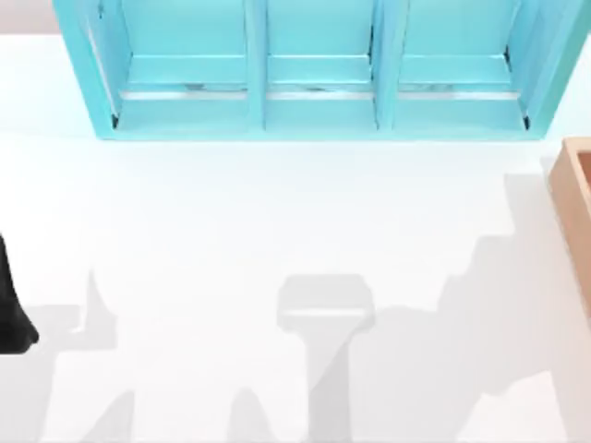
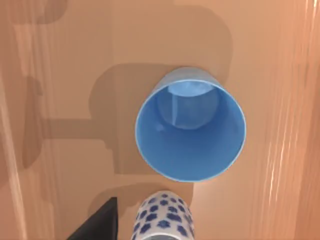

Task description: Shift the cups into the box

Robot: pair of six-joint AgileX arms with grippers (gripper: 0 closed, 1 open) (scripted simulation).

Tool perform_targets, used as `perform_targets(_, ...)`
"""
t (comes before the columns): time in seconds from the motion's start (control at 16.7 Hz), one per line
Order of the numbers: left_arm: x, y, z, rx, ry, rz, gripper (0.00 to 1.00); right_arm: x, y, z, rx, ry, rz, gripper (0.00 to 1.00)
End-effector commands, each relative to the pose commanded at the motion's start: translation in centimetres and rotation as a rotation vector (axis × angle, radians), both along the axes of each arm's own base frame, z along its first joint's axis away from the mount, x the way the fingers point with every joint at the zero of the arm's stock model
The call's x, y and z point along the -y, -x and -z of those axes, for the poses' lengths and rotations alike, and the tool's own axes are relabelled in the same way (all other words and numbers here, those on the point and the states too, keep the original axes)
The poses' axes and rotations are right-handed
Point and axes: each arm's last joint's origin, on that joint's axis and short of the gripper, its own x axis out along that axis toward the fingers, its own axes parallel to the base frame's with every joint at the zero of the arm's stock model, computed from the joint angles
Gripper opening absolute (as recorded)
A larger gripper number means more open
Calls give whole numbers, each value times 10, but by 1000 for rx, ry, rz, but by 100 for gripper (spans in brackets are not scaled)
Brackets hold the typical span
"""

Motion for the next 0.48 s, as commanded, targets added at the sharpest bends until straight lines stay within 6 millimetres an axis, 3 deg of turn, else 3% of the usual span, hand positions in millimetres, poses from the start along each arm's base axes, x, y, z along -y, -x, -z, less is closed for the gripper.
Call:
perform_targets(0.3,0,0,0,0,0,0,100,-2,4,-43,-19,-12,2,100)
perform_targets(0.48,0,0,0,0,0,0,100,-3,5,-52,-25,-16,3,100)
